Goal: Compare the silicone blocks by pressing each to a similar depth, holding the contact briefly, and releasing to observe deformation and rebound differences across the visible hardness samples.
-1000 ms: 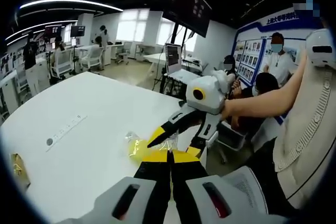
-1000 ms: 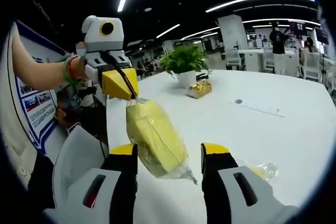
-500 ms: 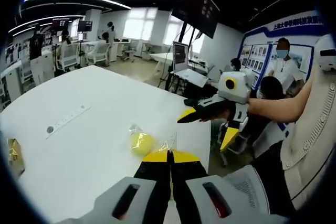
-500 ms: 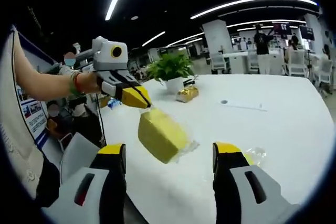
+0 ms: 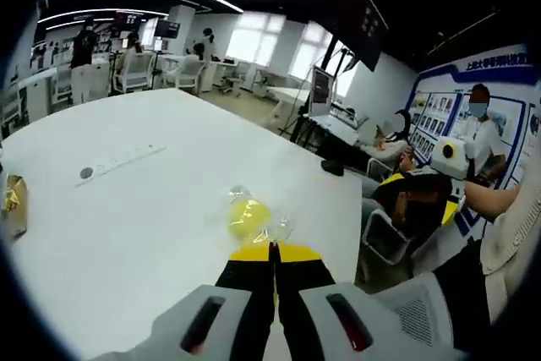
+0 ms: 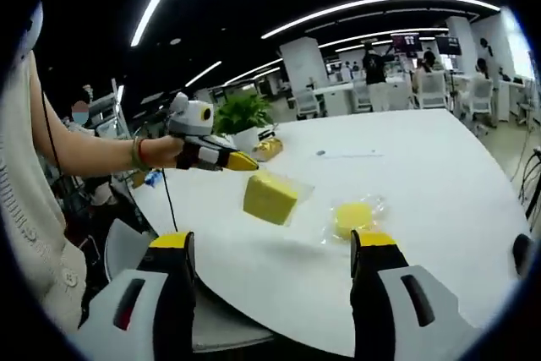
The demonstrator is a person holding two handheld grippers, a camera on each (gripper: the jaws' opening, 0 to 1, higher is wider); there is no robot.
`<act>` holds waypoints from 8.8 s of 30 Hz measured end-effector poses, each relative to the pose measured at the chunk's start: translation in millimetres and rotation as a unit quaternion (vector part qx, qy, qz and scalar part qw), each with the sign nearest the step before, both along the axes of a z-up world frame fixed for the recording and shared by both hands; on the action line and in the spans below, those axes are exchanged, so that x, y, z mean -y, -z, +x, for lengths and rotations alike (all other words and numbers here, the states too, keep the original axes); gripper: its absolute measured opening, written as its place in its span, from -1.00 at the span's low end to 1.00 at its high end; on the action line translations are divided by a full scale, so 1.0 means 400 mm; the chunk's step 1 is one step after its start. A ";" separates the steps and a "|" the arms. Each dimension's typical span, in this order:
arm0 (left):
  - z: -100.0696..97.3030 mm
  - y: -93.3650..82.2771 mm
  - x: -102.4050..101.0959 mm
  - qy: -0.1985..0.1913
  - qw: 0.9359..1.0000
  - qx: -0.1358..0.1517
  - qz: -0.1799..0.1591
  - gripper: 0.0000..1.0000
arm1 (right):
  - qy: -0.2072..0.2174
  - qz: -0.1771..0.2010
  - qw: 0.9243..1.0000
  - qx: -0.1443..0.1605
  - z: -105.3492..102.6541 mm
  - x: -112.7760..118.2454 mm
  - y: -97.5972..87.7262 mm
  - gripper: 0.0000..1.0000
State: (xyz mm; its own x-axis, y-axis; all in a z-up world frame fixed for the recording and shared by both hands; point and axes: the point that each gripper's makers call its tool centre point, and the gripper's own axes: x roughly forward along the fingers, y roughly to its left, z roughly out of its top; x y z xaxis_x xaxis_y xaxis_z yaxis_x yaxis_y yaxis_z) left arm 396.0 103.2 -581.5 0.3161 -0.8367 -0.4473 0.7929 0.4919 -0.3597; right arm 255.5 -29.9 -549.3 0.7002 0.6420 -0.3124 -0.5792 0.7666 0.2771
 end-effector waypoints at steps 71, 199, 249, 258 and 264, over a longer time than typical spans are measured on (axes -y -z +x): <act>0.232 0.282 -0.267 -0.158 0.976 -0.023 0.148 -0.57 | 0.058 -0.021 0.996 -0.065 0.002 0.049 0.073 0.30; 0.242 0.291 0.243 -0.307 0.874 -0.344 -0.154 0.31 | 0.012 0.054 0.988 -0.143 0.045 0.233 0.230 0.41; 0.209 0.225 0.274 -0.251 0.939 -0.216 -0.090 -1.00 | 0.029 0.049 0.990 -0.131 0.020 0.249 0.205 0.30; 0.147 0.157 0.266 -0.203 0.960 -0.178 -0.071 -1.00 | 0.023 0.044 0.992 -0.117 -0.006 0.216 0.178 0.31; 0.111 0.106 0.257 -0.176 0.970 -0.154 -0.067 -1.00 | 0.020 0.037 0.994 -0.102 -0.007 0.198 0.151 0.31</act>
